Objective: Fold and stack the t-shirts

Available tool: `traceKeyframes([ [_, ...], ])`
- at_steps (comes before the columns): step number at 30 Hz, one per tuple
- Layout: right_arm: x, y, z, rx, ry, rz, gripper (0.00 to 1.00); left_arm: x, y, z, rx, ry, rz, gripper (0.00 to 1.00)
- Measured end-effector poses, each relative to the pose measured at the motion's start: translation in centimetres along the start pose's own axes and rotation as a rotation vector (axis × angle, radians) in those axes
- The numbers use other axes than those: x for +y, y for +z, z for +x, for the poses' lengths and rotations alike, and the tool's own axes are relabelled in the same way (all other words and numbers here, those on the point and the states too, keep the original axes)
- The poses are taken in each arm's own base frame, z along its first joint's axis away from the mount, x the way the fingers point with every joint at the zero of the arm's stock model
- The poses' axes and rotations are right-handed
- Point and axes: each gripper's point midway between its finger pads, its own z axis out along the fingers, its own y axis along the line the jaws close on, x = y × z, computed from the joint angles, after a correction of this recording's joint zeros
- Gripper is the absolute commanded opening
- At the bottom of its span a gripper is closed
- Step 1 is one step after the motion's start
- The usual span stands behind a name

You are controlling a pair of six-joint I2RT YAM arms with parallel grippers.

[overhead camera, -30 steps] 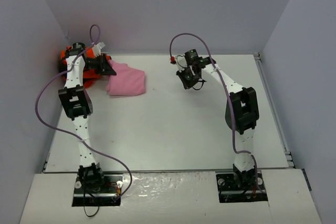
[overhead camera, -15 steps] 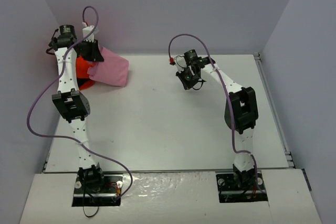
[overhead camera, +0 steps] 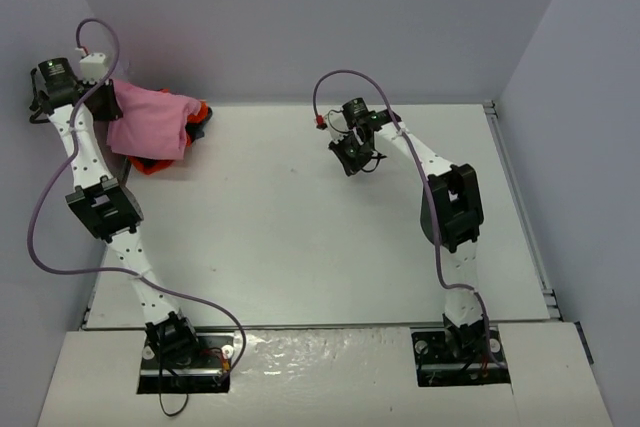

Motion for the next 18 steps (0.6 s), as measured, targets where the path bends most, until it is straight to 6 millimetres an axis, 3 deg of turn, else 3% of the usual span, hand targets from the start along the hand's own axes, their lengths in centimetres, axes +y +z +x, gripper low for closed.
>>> traceKeyframes([
  [2,0.3,0.3,-0.4,0.000,-0.006,-0.008,0.00,3.0,1.5,1.4,0.010,-0.025,-0.062,0.01],
  [3,0.4,0.5,-0.6,-0.001,-0.009,-0.010,0.00,4.2,2.3,2.2,0.016,-0.036,-0.088,0.23],
  [5,0.6,0.8,-1.0,0.000,-0.018,-0.016,0.00,5.7,3.8,3.5,0.031,-0.055,-0.126,0.84],
  [6,0.9,1.1,-1.1,0.002,-0.025,-0.018,0.00,6.1,4.3,3.9,0.032,-0.065,-0.140,0.97],
  [8,1.6,1.6,-1.2,0.013,-0.046,-0.022,0.00,6.5,5.0,4.1,0.026,-0.082,-0.150,0.97],
  [13,3.8,2.0,-1.4,0.038,-0.106,-0.031,0.00,3.7,5.4,2.3,-0.030,-0.131,-0.058,0.97],
  [18,4.7,1.6,-3.0,0.018,-0.155,-0.002,0.00,1.3,3.2,0.3,-0.085,-0.188,0.015,0.97],
])
